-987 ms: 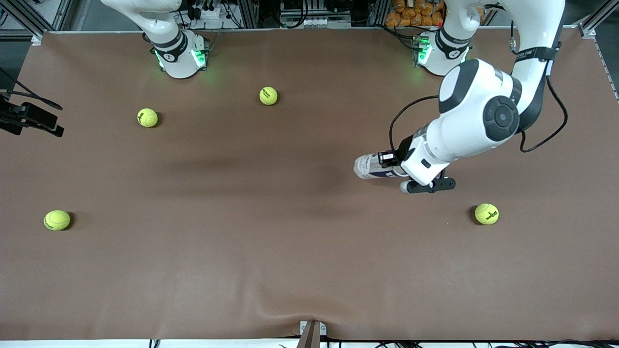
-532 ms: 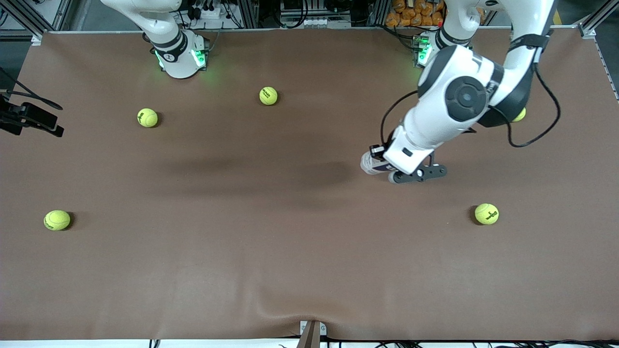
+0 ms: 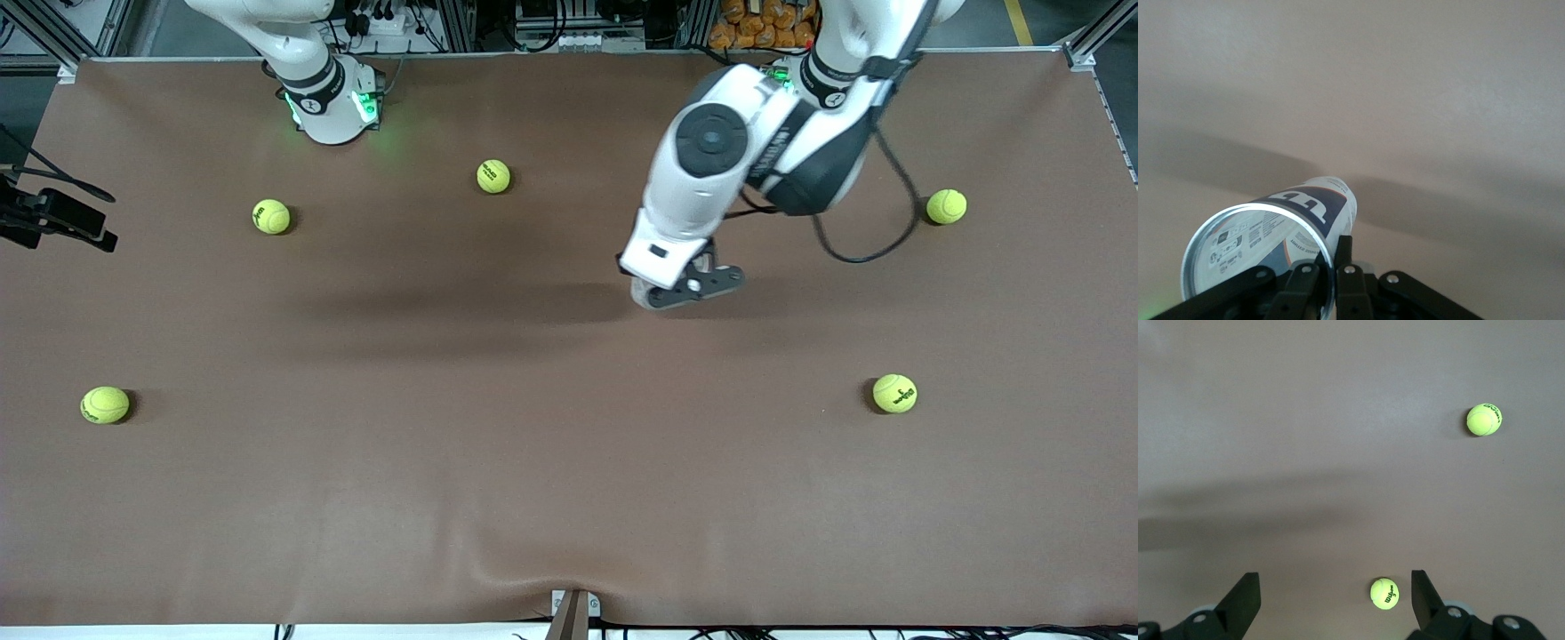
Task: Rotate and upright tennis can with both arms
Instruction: 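Lower the upright can onto the table with the left gripper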
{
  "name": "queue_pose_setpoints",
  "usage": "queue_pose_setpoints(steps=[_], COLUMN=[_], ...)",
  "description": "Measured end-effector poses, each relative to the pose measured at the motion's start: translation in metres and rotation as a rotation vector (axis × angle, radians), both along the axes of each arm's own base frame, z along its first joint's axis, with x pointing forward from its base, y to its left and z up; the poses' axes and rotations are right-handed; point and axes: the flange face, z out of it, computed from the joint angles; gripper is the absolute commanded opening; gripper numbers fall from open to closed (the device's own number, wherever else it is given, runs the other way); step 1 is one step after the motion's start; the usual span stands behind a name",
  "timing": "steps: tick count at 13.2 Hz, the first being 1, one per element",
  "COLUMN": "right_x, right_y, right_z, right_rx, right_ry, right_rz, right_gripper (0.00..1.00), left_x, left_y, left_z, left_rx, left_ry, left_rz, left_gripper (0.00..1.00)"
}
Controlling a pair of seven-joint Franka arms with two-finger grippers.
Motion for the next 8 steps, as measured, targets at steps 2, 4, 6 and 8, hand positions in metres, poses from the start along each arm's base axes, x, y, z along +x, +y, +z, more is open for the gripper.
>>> queue_pose_setpoints(steps=[2, 4, 6, 8], right_x=[0.000, 0.000, 0.000, 0.000], right_y=[0.000, 0.000, 0.000, 0.000], right_z=[0.000, 0.000, 0.000, 0.000], right_rx=[0.000, 0.000, 0.000, 0.000], right_ry=[0.000, -0.001, -0.001, -0.001], right_rz=[0.000, 0.000, 0.000, 0.000], right_gripper=[1.00, 1.00, 1.00, 1.00], left_x=[-0.009, -0.018, -0.028, -0.037], left_y=[-0.026, -0.044, -0.059, -0.072], left_z=[-0.015, -0.032, -0.043, -0.046], left_rx=[0.031, 0.066, 0.082, 0.071], left_ry=[-0.031, -0.062, -0.071, -0.081], left_rz=[0.031, 0.063, 0.088, 0.118], left_gripper=[0.00, 0.00, 0.00, 0.00])
